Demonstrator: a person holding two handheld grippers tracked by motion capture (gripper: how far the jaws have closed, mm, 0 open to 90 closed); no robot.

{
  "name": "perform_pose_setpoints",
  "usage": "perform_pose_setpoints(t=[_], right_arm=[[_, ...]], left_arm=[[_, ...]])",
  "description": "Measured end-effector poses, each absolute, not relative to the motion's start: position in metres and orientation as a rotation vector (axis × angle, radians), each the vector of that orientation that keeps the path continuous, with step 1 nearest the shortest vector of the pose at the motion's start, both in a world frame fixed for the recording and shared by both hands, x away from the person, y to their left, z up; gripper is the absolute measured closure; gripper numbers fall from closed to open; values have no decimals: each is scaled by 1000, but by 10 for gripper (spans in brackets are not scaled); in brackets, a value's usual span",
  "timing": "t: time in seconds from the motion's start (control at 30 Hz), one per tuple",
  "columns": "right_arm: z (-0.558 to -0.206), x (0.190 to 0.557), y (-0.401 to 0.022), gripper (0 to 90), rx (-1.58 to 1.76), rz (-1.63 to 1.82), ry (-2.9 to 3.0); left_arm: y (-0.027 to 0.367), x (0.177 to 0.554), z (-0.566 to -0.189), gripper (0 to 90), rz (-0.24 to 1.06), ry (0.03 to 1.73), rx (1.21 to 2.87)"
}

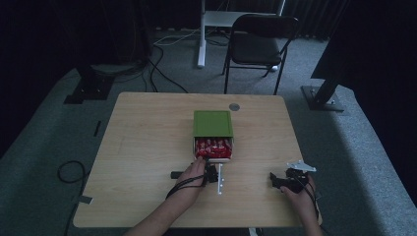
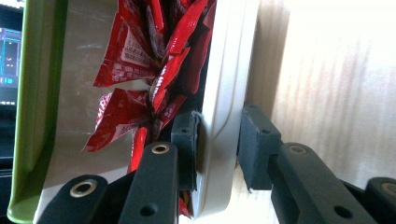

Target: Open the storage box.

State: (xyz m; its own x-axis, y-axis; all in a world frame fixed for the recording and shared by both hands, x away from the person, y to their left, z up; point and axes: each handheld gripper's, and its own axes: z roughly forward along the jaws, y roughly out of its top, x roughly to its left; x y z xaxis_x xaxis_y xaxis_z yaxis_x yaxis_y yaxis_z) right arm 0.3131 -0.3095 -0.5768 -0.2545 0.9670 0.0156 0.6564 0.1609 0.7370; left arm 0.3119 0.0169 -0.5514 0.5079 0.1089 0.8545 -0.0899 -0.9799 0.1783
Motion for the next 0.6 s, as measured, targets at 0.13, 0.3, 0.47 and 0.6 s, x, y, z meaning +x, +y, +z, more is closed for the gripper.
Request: perform_pose_setpoints(t=[0.13,0.3,0.47,0.6], right_arm=[[-577,313,-310,108,1536,884,1979],[-577,313,-310,108,1536,885,1979],[-577,313,-309,108,1536,884,1979],[-577,313,-309,108,1536,885,1979]], left_arm=[[18,307,-551,715,1451,14,2553],[17,298,-551,717,1445,8,2556],[17,289,-551,718,1434,8,2556],[18,281,-551,719,1425,-6,2553]])
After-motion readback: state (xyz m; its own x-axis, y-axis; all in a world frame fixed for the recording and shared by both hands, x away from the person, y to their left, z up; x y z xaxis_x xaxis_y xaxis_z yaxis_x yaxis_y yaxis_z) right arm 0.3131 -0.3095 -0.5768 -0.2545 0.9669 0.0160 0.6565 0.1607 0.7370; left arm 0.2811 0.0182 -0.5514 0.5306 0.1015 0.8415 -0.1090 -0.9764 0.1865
